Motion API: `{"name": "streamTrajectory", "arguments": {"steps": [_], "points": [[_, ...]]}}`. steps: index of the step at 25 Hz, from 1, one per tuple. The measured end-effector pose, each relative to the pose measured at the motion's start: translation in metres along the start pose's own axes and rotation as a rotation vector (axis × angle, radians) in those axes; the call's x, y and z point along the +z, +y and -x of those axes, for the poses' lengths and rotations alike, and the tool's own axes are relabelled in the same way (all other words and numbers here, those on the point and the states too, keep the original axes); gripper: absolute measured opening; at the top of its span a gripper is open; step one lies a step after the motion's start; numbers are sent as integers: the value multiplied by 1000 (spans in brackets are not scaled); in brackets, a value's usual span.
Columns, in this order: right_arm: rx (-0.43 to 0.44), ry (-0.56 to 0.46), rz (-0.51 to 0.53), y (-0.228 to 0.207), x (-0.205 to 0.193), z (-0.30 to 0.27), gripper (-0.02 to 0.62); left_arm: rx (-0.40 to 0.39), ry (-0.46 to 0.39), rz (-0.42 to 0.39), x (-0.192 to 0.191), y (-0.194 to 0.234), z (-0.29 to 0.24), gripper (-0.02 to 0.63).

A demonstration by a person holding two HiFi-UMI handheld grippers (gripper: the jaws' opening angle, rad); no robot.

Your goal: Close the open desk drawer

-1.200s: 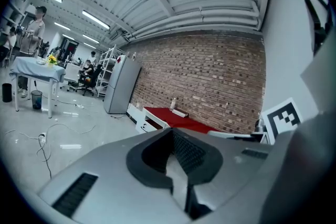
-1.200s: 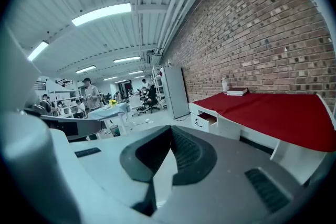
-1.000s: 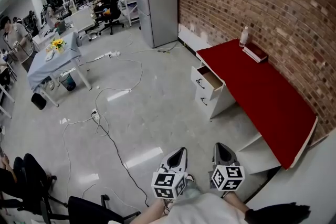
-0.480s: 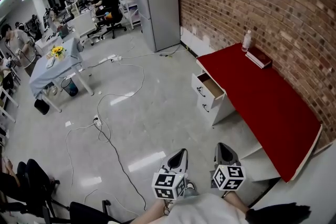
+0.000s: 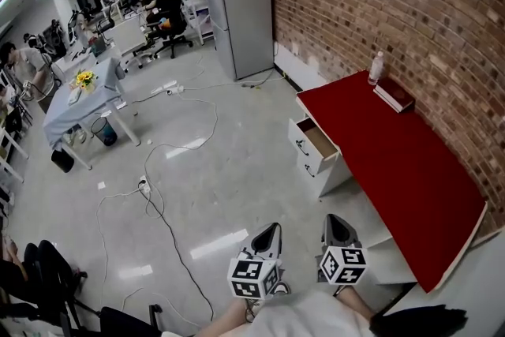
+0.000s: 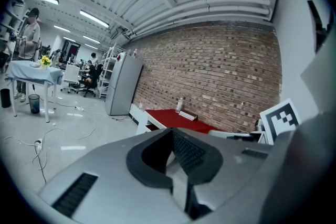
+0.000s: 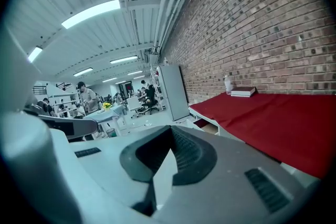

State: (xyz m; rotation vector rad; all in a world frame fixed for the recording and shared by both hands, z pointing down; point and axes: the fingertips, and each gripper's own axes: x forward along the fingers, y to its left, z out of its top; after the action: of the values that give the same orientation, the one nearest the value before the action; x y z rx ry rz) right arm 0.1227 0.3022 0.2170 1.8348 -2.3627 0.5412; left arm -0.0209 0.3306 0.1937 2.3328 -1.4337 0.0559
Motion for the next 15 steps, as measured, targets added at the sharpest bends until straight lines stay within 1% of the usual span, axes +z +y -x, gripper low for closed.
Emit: {"name": "streamTrajectory", "arguments": {"steps": [4, 10, 15], "points": [[7, 13, 3, -7, 2, -15, -2, -1, 12, 6, 1, 4, -20, 9], [-25, 28, -4, -30, 3, -29, -2, -14, 19, 0, 5, 6, -44, 9], [-37, 36, -14, -37, 4, -40, -2, -25, 33, 5, 6, 8, -58, 9]]}}
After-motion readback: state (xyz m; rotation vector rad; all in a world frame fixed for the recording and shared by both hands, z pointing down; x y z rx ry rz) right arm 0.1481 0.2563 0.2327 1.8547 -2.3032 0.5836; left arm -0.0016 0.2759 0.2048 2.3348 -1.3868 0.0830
